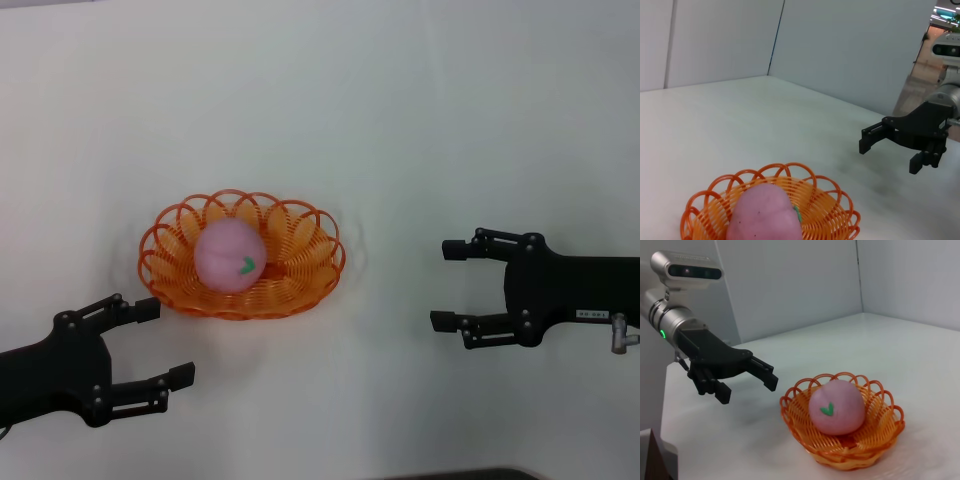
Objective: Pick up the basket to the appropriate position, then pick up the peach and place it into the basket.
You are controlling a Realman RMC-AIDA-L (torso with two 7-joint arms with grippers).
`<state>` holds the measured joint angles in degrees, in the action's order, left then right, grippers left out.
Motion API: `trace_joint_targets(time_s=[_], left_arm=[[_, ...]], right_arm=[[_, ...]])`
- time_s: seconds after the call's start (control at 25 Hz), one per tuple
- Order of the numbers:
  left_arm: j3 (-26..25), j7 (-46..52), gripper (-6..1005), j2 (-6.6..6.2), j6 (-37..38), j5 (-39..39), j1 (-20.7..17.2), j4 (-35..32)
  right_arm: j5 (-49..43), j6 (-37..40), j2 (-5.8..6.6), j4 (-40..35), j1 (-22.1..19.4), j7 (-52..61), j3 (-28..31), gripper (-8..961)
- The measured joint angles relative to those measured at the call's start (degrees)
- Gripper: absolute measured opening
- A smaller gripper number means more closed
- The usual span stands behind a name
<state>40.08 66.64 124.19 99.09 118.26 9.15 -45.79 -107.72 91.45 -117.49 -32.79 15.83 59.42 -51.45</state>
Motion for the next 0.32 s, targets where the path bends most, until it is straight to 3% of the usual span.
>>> trace_joint_targets(time_s=[0.32], left_arm=[[0.0,-0.1,904,0.0,-1.7,0.2,-0.2,0.0]], right_arm=[[0.0,-1.1,-0.16,0.0,0.0,0.0,0.0,916]])
